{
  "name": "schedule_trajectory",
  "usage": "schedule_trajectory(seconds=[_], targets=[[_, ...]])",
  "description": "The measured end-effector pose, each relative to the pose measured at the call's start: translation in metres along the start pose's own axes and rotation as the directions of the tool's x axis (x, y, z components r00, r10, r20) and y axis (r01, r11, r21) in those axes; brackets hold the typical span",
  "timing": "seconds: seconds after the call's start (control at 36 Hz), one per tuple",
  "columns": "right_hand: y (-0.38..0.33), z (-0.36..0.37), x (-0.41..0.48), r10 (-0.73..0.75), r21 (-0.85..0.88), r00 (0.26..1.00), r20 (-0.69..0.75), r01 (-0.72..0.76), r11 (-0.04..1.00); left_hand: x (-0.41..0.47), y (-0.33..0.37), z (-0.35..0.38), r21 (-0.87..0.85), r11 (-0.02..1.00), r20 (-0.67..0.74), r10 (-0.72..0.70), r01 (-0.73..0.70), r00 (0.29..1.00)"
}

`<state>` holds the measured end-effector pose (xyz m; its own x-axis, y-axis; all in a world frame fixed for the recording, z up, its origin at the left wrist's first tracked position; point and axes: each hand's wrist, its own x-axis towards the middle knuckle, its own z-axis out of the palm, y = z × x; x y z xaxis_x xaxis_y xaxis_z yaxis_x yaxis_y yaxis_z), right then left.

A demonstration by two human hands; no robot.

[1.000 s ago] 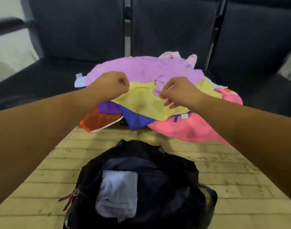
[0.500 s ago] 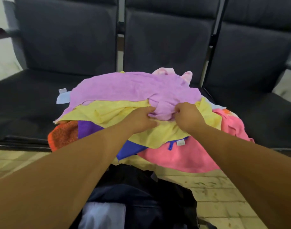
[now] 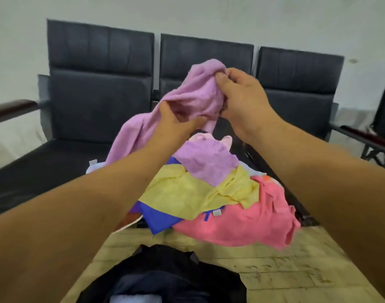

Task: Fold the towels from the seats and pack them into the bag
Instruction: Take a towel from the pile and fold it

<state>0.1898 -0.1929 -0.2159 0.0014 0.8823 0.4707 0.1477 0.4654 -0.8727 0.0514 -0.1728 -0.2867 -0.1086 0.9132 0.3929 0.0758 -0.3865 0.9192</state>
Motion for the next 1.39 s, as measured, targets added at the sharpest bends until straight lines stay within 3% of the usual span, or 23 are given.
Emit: schedule_trajectory(seconds=[0.08, 0.19, 0.33, 0.39, 0.44, 0.5, 0.56, 0.69, 0.78, 0.83, 0.89, 0.92, 0.97, 1.03, 1.11, 1.19, 1.25, 1.31, 1.39], targets=[[-0.036, -0.007, -0.015, 0.029, 0.057, 0.999, -0.022, -0.027, 0.998, -0.008, 0.032, -0.014, 0.036, 0.994, 0.02, 0.106, -0.107, 0.994], [-0.071, -0.015, -0.037, 0.066, 0.125, 0.998, -0.001, -0.066, 0.99, -0.033, 0.067, -0.039, 0.274, 0.953, -0.102, 0.163, -0.129, 0.981], [-0.109, -0.014, -0.063, 0.05, 0.154, 0.994, 0.1, -0.065, 0.986, -0.062, 0.118, -0.054, 0.578, 0.728, 0.24, 0.281, -0.369, 0.929], [-0.117, -0.011, -0.068, 0.033, 0.055, 0.994, 0.104, -0.039, 0.998, -0.069, 0.132, -0.056, 0.575, 0.722, 0.266, 0.279, -0.384, 0.923], [-0.126, -0.009, -0.072, -0.006, -0.045, 0.998, 0.067, 0.009, 0.999, -0.079, 0.149, -0.062, 0.495, 0.812, 0.225, 0.223, -0.309, 0.948], [-0.138, -0.009, -0.074, -0.029, -0.088, 0.999, 0.018, 0.03, 0.996, -0.084, 0.162, -0.07, 0.301, 0.939, 0.193, 0.11, -0.165, 0.975], [-0.147, -0.011, -0.078, -0.01, -0.082, 1.0, 0.014, 0.011, 0.997, -0.088, 0.17, -0.077, 0.097, 0.994, 0.201, 0.028, -0.048, 0.979], [-0.15, -0.007, -0.091, 0.074, -0.095, 0.991, 0.11, -0.064, 0.993, -0.104, 0.185, -0.079, 0.26, 0.96, 0.216, 0.044, -0.1, 0.975], [-0.152, -0.001, -0.097, 0.163, -0.013, 0.982, 0.094, -0.163, 0.987, -0.114, 0.194, -0.081, 0.284, 0.942, 0.334, 0.078, -0.179, 0.939], [-0.154, 0.0, -0.098, 0.246, 0.065, 0.965, 0.086, -0.252, 0.965, -0.121, 0.197, -0.085, 0.434, 0.857, 0.428, 0.074, -0.277, 0.901], [-0.155, -0.001, -0.1, 0.286, 0.124, 0.951, 0.118, -0.3, 0.946, -0.124, 0.197, -0.089, 0.607, 0.675, 0.482, 0.106, -0.419, 0.87], [-0.157, -0.002, -0.102, 0.292, 0.145, 0.943, 0.157, -0.314, 0.938, -0.125, 0.195, -0.092, 0.64, 0.602, 0.498, 0.147, -0.477, 0.854], [-0.161, -0.003, -0.106, 0.281, 0.159, 0.93, 0.238, -0.323, 0.933, -0.124, 0.194, -0.096, 0.626, 0.553, 0.514, 0.238, -0.55, 0.824], [-0.162, -0.007, -0.107, 0.257, 0.172, 0.92, 0.296, -0.316, 0.933, -0.121, 0.196, -0.099, 0.579, 0.601, 0.477, 0.297, -0.55, 0.827], [-0.159, -0.017, -0.105, 0.196, 0.169, 0.908, 0.37, -0.274, 0.947, -0.121, 0.204, -0.104, 0.505, 0.744, 0.379, 0.263, -0.437, 0.887], [-0.152, -0.03, -0.105, 0.148, -0.027, 0.925, 0.349, -0.148, 0.989, -0.118, 0.209, -0.11, 0.344, 0.895, 0.248, 0.206, -0.285, 0.947], [-0.146, -0.04, -0.105, 0.194, -0.189, 0.904, 0.382, -0.129, 0.973, -0.115, 0.211, -0.112, 0.181, 0.973, 0.134, 0.116, -0.139, 0.984], [-0.14, -0.05, -0.107, 0.248, -0.428, 0.873, 0.421, -0.05, 0.902, -0.114, 0.212, -0.111, 0.029, 0.999, 0.044, 0.019, -0.02, 0.999], [-0.124, -0.058, -0.108, 0.27, -0.705, 0.9, 0.342, 0.056, 0.707, -0.116, 0.213, -0.108, -0.048, 0.997, -0.05, -0.061, 0.058, 0.997]])
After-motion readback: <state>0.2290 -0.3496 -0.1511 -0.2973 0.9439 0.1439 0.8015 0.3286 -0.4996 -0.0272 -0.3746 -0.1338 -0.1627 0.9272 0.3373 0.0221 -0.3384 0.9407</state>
